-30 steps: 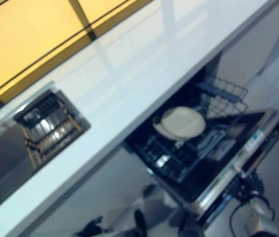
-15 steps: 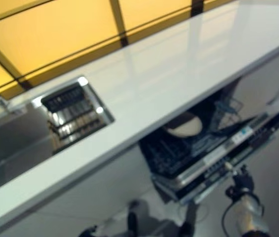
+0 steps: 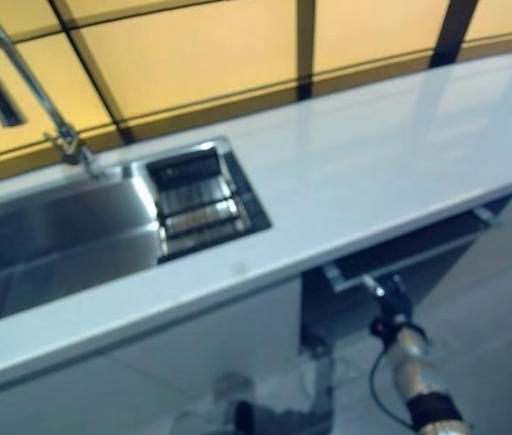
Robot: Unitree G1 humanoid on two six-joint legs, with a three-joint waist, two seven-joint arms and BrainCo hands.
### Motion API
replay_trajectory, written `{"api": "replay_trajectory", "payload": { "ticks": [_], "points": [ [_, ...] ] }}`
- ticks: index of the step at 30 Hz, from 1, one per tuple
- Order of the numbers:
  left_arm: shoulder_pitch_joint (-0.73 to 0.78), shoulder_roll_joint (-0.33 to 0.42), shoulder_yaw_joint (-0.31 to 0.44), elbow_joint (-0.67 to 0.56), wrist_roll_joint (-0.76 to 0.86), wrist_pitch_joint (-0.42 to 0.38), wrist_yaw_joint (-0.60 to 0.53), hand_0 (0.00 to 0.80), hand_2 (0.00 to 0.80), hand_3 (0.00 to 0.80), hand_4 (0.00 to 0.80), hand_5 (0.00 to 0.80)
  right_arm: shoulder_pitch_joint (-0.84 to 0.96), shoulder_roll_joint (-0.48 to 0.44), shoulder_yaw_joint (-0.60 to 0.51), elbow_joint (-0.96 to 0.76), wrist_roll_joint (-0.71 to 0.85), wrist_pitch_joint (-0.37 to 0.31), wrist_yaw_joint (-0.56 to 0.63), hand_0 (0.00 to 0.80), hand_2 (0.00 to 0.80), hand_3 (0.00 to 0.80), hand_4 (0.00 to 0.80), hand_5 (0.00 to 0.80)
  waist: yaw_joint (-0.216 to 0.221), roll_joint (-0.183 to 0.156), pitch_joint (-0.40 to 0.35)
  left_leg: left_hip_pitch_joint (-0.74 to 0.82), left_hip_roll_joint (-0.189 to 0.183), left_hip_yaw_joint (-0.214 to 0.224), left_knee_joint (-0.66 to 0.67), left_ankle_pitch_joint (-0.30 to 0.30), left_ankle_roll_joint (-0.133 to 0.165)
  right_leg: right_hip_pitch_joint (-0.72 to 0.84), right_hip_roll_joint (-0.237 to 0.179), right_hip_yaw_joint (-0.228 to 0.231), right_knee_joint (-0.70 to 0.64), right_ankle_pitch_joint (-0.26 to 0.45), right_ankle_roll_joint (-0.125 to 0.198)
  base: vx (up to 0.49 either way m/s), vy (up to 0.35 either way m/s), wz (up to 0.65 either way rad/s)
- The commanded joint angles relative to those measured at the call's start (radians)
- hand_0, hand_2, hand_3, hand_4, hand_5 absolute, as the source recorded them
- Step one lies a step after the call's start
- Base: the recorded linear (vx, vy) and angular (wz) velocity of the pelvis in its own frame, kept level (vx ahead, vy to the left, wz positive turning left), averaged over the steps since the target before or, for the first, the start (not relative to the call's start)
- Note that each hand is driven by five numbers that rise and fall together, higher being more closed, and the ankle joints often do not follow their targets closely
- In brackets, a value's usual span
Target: Take plates into dishwasher
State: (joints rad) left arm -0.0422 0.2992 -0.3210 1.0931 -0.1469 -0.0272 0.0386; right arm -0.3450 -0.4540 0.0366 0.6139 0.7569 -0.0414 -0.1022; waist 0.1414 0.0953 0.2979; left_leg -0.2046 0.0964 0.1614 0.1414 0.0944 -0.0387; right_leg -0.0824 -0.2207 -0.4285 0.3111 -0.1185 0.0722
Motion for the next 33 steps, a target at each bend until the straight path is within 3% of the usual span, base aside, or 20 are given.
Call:
{"api": "replay_trajectory", "payload": {
  "ticks": [1, 14, 19, 27, 29, 33],
  "points": [
    [-0.06, 0.057, -0.007, -0.035, 0.024, -0.022, 0.0, 0.0, 0.0, 0.0, 0.0, 0.0, -0.253, 0.054, 0.117, -0.091, -0.103, -0.022, 0.115, 0.0, 0.0, 0.0, 0.0, 0.0, 0.099, -0.07, 0.037, -0.091, -0.028, -0.017, 0.078, -0.001, -0.037, 0.221, -0.07, 0.021, -0.214, 0.137, 0.083, -0.013, -0.039, 0.01],
    [-0.053, 0.074, 0.033, -0.037, 0.036, -0.03, -0.011, 0.0, 0.0, 0.0, 0.0, 0.0, -0.268, 0.005, 0.092, -0.087, -0.124, -0.015, 0.1, 0.0, 0.0, 0.0, 0.0, 0.0, 0.128, -0.093, 0.012, -0.093, -0.044, -0.064, 0.067, -0.007, -0.033, 0.239, -0.045, 0.02, -0.205, 0.102, 0.076, 0.004, -0.024, 0.05],
    [-0.055, 0.075, 0.046, -0.038, 0.027, -0.033, -0.009, 0.0, 0.0, 0.0, 0.0, 0.0, -0.253, -0.003, 0.1, -0.074, -0.226, 0.015, 0.062, 0.0, 0.0, 0.0, 0.0, 0.0, 0.125, -0.096, -0.007, -0.075, -0.046, -0.071, 0.041, -0.003, -0.031, 0.246, -0.035, 0.029, -0.202, 0.086, 0.076, -0.048, -0.012, 0.08],
    [-0.042, 0.079, 0.11, -0.072, -0.01, -0.022, 0.006, 0.0, 0.0, 0.0, 0.0, 0.0, -0.099, -0.076, 0.119, -0.066, -0.432, 0.096, 0.028, 0.0, 0.0, 0.0, 0.0, 0.0, 0.088, -0.115, -0.068, -0.014, -0.029, -0.072, -0.036, 0.009, -0.027, 0.245, -0.009, 0.058, -0.198, 0.067, 0.075, -0.093, -0.02, 0.21],
    [-0.03, 0.073, 0.141, -0.07, -0.03, -0.03, 0.013, 0.0, 0.0, 0.0, 0.0, 0.0, -0.018, -0.107, 0.105, -0.05, -0.539, 0.089, 0.051, 0.0, 0.0, 0.0, 0.0, 0.0, 0.064, -0.121, -0.091, 0.013, -0.013, -0.064, -0.054, 0.008, -0.031, 0.245, 0.005, 0.075, -0.199, 0.058, 0.073, -0.089, -0.023, 0.09],
    [-0.007, 0.067, 0.183, -0.09, -0.059, -0.026, 0.03, 0.0, 0.0, 0.0, 0.0, 0.0, 0.103, -0.143, 0.073, -0.027, -0.593, 0.093, 0.07, 0.0, 0.0, 0.0, 0.0, 0.0, 0.037, -0.128, -0.122, 0.043, 0.013, -0.051, -0.083, 0.014, -0.042, 0.251, 0.027, 0.102, -0.208, 0.049, 0.065, -0.106, -0.047, 0.0]
  ]
}}
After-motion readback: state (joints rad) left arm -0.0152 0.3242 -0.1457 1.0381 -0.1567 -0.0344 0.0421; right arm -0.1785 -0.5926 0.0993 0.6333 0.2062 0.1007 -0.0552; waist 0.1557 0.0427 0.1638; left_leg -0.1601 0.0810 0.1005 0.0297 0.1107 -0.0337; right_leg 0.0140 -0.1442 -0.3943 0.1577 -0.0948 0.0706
